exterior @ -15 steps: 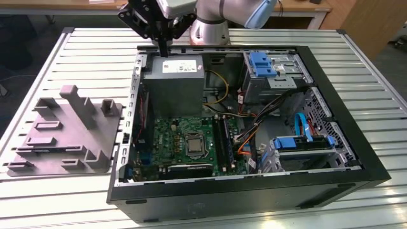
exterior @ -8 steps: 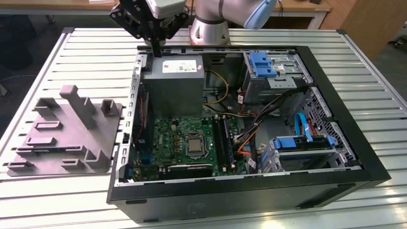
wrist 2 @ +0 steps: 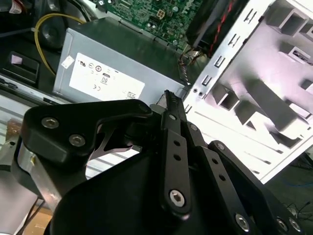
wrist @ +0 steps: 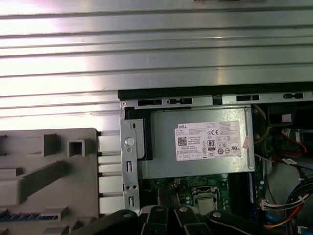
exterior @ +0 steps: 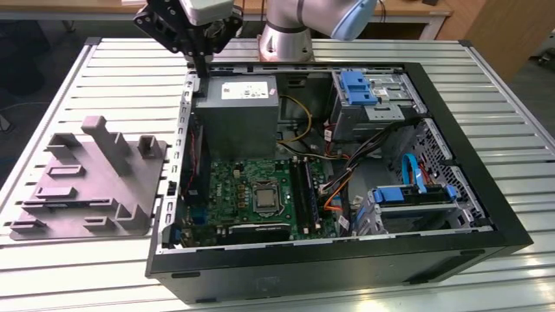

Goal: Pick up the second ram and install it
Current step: 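Reach for the second ram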

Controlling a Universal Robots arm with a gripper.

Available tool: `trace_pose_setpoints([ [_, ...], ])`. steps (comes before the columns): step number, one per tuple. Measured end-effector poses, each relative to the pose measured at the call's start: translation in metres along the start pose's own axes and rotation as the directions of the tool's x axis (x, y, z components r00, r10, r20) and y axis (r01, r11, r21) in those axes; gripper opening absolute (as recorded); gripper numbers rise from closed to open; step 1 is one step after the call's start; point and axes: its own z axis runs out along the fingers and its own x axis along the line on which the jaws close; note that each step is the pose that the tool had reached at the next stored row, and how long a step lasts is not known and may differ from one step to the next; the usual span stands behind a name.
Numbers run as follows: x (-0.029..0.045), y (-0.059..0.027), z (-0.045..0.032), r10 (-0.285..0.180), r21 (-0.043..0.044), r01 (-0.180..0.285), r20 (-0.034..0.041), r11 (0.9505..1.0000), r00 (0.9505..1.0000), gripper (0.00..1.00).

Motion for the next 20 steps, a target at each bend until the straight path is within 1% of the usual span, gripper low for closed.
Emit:
trace_pose_setpoints([
  [7,0.0158,-0.0012,-0.0007,0.000,-0.0004,0.000,0.0053,1.0000,1.0000,0.10],
  [20,0.0540,-0.0041,-0.0023,-0.001,-0.0011,0.001,0.0150,1.0000,0.9999,0.10],
])
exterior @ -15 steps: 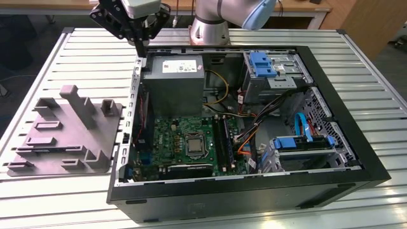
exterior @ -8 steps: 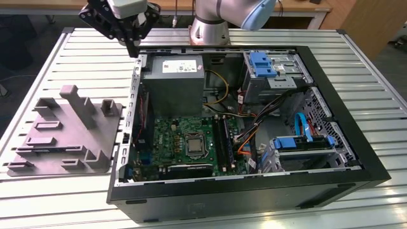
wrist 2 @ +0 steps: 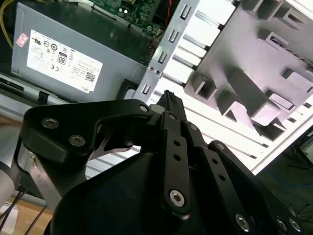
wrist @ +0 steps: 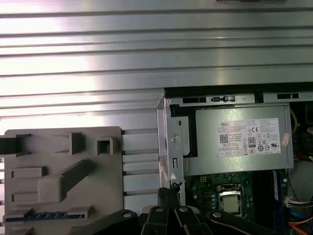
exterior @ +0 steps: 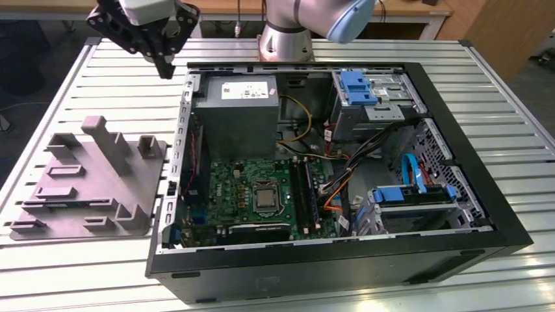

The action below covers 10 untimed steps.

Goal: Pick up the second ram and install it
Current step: 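Reach for the second ram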

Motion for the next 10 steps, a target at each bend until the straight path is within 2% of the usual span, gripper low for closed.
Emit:
trace_pose_setpoints([
  [10,0.0306,-0.0023,-0.0015,0.000,-0.0003,0.000,0.0041,1.0000,1.0000,0.10],
])
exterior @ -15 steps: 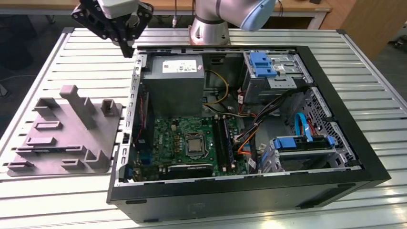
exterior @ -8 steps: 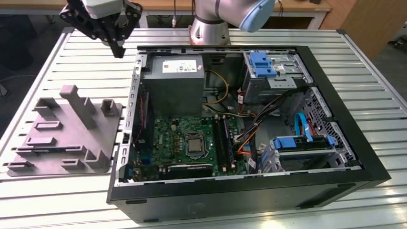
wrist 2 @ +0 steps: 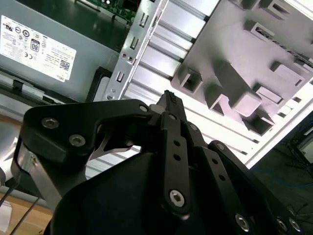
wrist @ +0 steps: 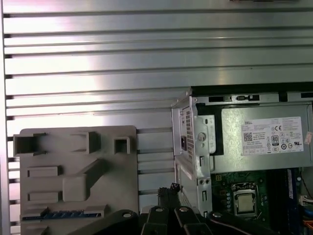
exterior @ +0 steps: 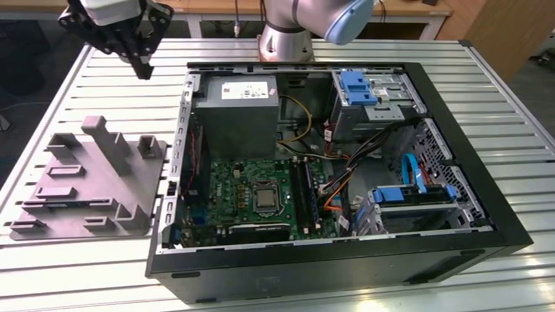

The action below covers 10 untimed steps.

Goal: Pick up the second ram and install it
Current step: 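Reach for the second ram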

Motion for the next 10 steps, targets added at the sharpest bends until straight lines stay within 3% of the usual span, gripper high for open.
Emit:
trace_pose_setpoints([
  [10,0.0309,-0.0023,-0.0011,0.000,0.0008,0.000,0.0014,1.0000,1.0000,0.10],
])
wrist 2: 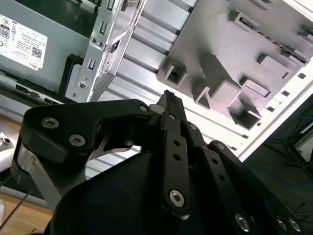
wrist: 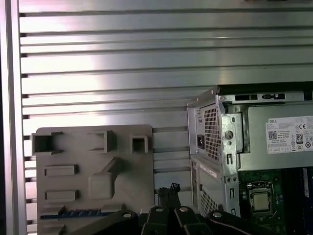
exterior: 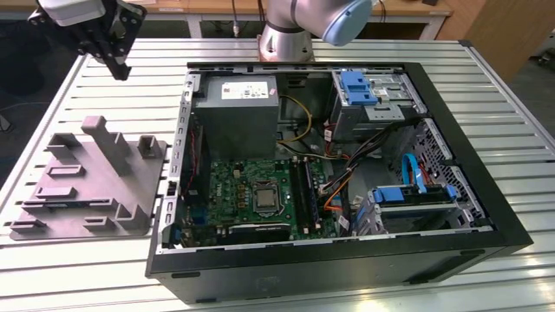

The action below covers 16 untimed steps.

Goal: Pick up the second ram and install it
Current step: 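Reach for the second ram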

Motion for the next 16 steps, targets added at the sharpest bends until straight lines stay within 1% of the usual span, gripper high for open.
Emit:
trace_pose_setpoints([
  [4,0.0095,-0.0008,0.0013,0.000,0.0032,0.000,0.0004,1.0000,1.0000,0.10],
  [10,0.0197,-0.0022,0.0045,-0.001,0.0115,0.001,0.0009,0.9999,1.0000,0.10],
  [16,0.0335,-0.0061,0.0074,-0.001,0.0159,0.001,0.0013,0.9999,1.0000,0.10],
])
